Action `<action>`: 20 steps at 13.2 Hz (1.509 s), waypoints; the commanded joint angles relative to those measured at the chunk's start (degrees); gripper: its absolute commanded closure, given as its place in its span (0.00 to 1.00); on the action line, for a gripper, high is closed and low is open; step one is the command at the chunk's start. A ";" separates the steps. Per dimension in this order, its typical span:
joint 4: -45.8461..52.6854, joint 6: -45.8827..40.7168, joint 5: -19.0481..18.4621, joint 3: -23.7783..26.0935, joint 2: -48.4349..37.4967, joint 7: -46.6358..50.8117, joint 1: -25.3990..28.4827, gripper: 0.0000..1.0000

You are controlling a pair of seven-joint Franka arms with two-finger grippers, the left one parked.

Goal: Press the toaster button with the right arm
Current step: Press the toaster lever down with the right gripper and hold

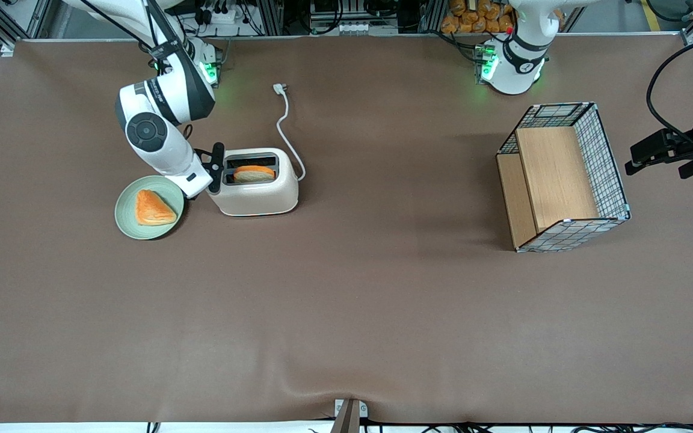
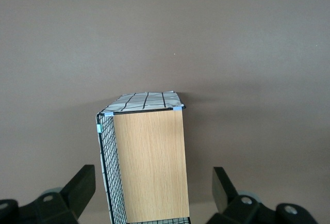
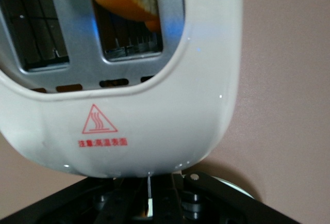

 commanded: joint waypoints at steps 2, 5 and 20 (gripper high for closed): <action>-4.10 10.89 -0.36 0.11 1.29 -11.69 -2.18 1.00; -4.10 12.91 -0.36 0.11 2.87 -13.62 -2.35 1.00; -4.02 18.71 -0.01 0.20 7.26 -13.72 -2.53 1.00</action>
